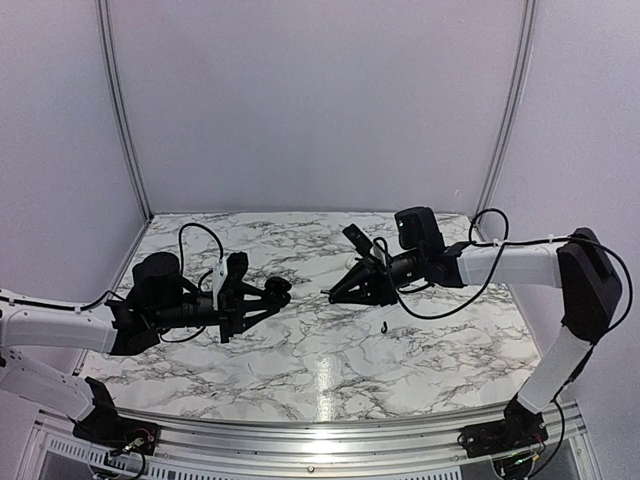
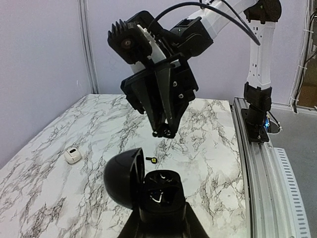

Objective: Insert the wireless bluetooth earbuds into the charging case
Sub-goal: Place the right earbud at the center of the board.

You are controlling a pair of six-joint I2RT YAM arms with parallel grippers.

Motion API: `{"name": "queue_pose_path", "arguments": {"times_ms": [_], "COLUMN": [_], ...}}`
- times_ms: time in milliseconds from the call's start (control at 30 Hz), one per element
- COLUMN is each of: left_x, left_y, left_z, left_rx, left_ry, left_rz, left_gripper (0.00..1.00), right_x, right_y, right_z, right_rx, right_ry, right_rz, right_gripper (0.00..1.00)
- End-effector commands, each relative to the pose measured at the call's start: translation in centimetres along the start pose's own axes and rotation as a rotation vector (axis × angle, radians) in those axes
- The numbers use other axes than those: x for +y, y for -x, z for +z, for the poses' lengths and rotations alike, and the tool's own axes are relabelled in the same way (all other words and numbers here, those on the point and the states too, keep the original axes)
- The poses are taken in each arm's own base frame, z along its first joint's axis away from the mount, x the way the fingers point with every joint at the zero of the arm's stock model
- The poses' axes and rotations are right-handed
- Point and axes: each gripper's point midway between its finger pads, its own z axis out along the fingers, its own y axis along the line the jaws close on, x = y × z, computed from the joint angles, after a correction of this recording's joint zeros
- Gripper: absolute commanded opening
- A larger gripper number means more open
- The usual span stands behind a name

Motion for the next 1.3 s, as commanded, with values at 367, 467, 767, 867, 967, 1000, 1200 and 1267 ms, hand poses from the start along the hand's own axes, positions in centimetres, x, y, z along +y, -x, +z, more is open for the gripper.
{"name": "queue_pose_path", "arguments": {"times_ms": [367,467,767,867,967,1000,1200,1267], "left_x": [1.1,1.6,1.1,0.7,0.7,0.8,0.9,0.9], "left_y": [-1.2,-1.4,-1.5,-1.2,-1.0,-1.0,-0.8,-0.9], "left_z": [-0.4,-0.5,-0.3,-0.2,0.0,0.0,0.0,0.0], "left_rx": [0.06,0.066,0.061,0.047,0.044,0.042,0.041,0.043], "left_ry": [0.113,0.142,0.111,0.088,0.083,0.086,0.095,0.096], "left_rz": [0.082,0.078,0.09,0.089,0.087,0.089,0.094,0.093], "left_gripper": [0.08,0.08,0.08,0.08,0.08,0.08,0.08,0.08], "right_x": [-2.0,-4.8,-10.5,-11.4,-12.1,-12.2,-12.8,-12.9], "right_y": [-2.6,-4.6,-9.3,-10.2,-11.2,-11.6,-13.1,-13.4], "right_z": [0.4,0.0,-1.3,-1.5,-1.8,-1.9,-2.7,-2.9], "right_rx": [0.051,0.02,0.057,0.05,0.06,0.066,0.084,0.091], "right_ry": [-0.132,-0.285,-0.639,-0.693,-0.741,-0.754,-0.824,-0.84], "right_rz": [0.26,0.365,0.506,0.541,0.566,0.573,0.587,0.592], "right_gripper": [0.06,0.06,0.07,0.08,0.09,0.1,0.14,0.17]}}
